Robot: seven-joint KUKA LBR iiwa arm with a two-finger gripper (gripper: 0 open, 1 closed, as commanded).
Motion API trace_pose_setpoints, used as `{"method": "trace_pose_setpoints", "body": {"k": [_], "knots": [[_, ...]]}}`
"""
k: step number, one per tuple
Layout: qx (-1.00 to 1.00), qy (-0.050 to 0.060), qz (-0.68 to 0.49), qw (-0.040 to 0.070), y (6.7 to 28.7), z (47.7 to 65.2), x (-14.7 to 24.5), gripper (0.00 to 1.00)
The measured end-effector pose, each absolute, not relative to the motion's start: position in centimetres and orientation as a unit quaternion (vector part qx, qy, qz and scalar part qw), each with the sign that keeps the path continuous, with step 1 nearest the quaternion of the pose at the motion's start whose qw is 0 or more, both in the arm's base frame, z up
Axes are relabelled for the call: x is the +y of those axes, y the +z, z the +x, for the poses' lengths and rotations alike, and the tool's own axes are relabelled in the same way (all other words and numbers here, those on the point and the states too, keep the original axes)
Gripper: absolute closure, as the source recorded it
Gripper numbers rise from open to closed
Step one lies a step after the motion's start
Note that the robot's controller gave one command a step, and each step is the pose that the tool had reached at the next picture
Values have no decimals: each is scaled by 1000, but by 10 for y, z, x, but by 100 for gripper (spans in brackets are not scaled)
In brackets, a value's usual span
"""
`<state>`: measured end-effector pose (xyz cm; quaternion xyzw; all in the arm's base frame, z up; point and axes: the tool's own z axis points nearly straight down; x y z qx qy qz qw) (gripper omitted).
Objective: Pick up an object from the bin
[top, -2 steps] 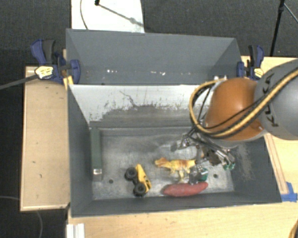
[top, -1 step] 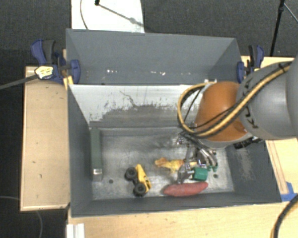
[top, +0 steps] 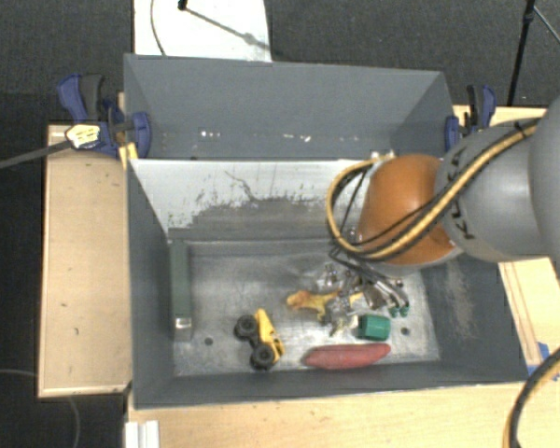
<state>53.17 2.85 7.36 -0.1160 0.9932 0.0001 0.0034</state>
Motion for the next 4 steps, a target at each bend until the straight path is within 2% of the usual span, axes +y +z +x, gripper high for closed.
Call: {"method": "trace_pose_setpoints", "body": {"k": [2,3,4], "knots": [[993,0,-116,2,76,531,29,100],[993,0,-117,-1,93,529,28,100],[993,0,-117,2,106,531,29,100]]}}
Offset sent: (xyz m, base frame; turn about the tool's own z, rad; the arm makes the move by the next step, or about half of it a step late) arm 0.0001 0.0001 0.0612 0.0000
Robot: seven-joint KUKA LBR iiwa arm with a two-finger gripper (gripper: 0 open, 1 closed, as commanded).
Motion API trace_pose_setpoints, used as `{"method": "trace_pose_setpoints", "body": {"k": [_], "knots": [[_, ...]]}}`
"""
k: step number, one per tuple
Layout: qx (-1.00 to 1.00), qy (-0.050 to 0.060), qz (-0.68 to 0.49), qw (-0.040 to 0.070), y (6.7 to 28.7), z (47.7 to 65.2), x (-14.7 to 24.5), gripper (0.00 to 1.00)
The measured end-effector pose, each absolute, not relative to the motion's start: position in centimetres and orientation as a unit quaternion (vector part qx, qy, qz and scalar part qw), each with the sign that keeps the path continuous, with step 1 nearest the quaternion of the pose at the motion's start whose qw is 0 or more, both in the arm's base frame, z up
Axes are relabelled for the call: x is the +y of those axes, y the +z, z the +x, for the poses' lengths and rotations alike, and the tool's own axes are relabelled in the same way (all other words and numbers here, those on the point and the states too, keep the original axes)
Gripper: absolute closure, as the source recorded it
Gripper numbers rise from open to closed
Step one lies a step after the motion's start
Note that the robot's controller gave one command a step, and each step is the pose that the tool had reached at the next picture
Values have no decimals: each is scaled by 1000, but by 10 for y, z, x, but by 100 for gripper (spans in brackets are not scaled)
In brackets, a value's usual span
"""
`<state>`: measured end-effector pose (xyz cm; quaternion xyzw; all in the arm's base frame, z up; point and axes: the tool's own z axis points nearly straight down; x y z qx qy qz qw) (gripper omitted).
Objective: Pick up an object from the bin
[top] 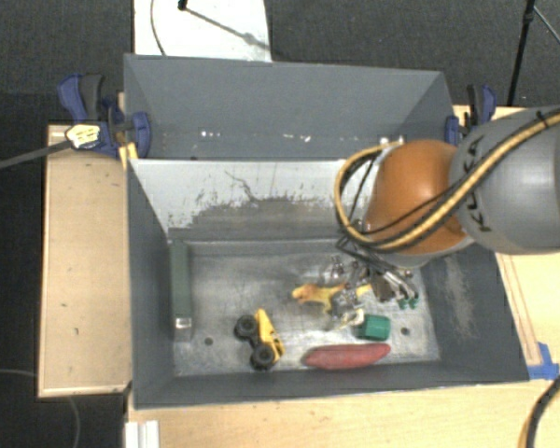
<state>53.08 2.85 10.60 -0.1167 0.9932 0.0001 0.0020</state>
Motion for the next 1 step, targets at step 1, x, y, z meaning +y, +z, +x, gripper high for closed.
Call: {"method": "trace_pose_setpoints", "body": {"k": [1], "knots": [[993,0,-117,3,112,531,29,100]]}}
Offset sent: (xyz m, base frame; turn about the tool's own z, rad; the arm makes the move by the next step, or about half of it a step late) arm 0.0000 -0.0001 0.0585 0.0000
